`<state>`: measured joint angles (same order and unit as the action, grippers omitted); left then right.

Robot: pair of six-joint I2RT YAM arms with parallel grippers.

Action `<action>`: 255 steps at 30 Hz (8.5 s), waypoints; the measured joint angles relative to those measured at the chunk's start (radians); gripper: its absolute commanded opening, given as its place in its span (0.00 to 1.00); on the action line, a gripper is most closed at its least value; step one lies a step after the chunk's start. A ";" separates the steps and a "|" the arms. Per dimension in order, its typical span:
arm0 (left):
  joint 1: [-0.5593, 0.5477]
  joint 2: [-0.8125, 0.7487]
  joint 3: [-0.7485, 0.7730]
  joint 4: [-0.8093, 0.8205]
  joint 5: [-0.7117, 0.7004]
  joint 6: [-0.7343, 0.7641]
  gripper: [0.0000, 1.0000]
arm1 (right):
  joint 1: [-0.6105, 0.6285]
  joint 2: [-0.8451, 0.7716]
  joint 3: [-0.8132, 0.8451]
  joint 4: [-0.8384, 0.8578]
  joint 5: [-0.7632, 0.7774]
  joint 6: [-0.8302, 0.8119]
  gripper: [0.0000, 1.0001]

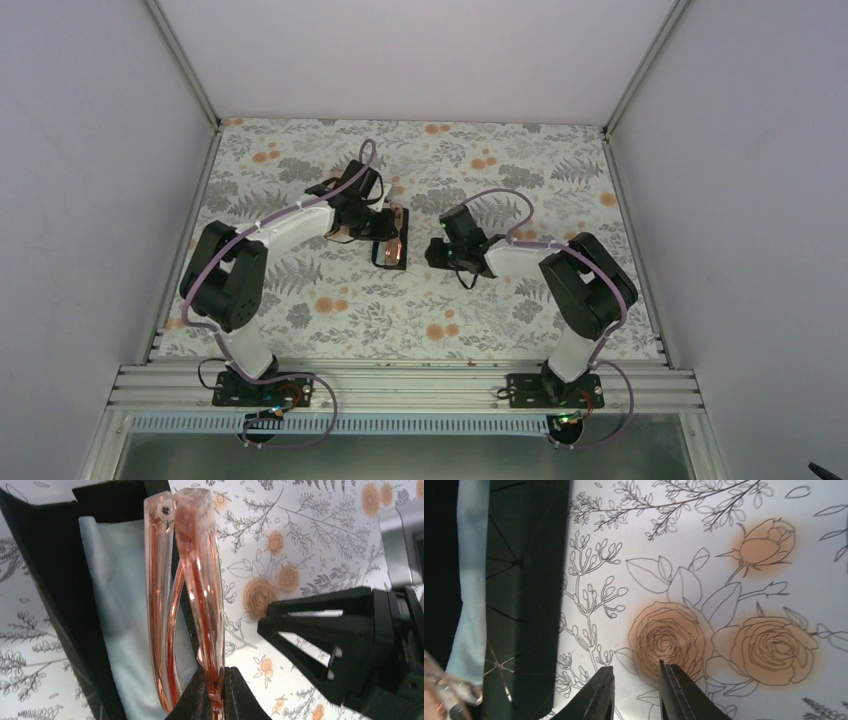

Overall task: Organize the sunglasses
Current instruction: Place the sunglasses in the sunglasses case, then close the sunglasses case at the center of the board, then move the sunglasses case at the center of the board.

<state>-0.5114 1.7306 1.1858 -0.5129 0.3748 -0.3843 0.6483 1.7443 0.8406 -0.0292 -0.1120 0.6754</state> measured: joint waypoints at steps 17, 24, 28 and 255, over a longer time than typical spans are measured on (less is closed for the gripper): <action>0.006 0.083 0.086 -0.072 -0.045 -0.008 0.03 | 0.058 -0.002 -0.029 0.058 -0.034 0.052 0.25; 0.023 0.115 0.103 -0.084 -0.014 -0.018 0.06 | 0.058 -0.002 -0.032 0.066 -0.036 0.060 0.24; 0.027 0.158 0.125 -0.086 0.000 -0.032 0.06 | 0.058 -0.002 -0.032 0.066 -0.036 0.062 0.24; -0.134 0.312 0.216 -0.105 -0.655 -0.181 0.57 | 0.081 -0.423 -0.227 -0.156 0.354 0.209 0.33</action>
<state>-0.6453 2.0430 1.4017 -0.6174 -0.2802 -0.5652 0.7296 1.3212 0.6136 -0.1848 0.2417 0.8845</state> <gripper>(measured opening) 0.571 0.331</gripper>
